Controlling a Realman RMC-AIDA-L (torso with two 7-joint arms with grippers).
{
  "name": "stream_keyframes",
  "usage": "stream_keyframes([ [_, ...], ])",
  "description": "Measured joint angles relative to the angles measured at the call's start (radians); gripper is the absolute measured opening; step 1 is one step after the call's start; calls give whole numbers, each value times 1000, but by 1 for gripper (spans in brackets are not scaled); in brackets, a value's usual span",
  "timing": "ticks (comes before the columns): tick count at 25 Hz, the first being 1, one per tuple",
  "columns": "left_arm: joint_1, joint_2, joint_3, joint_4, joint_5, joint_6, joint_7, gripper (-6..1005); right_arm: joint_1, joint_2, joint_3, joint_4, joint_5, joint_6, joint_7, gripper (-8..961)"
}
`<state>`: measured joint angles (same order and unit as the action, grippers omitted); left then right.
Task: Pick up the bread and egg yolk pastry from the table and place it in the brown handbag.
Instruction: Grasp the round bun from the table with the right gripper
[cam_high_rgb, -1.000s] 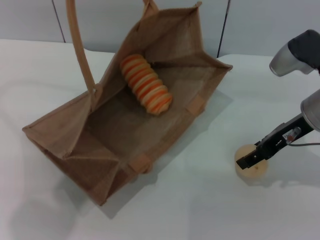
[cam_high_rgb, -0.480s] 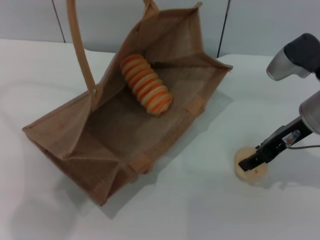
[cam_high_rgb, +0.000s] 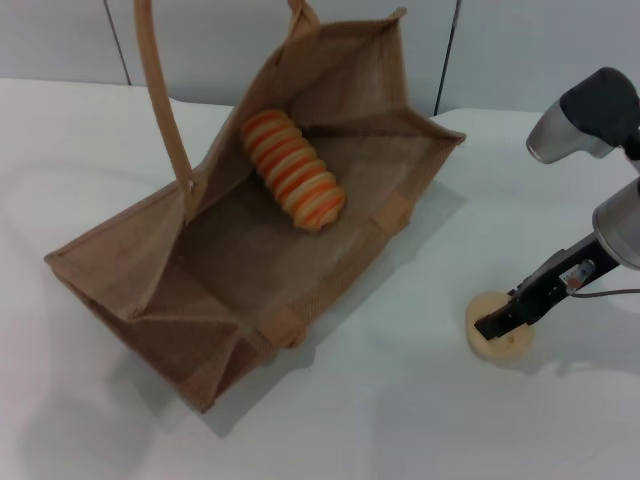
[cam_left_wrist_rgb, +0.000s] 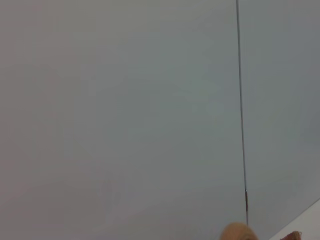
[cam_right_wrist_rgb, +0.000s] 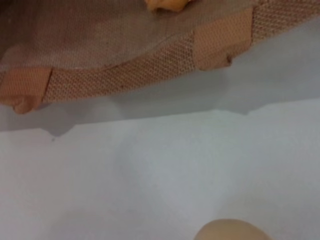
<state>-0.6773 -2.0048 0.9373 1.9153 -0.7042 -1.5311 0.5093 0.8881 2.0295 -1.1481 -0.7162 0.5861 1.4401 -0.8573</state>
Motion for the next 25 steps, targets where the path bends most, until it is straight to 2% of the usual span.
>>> stream_keyframes([
  [25,-1,0,-5,1,0,-3,0,113,9,-2,9,-3,8,0,0,499],
])
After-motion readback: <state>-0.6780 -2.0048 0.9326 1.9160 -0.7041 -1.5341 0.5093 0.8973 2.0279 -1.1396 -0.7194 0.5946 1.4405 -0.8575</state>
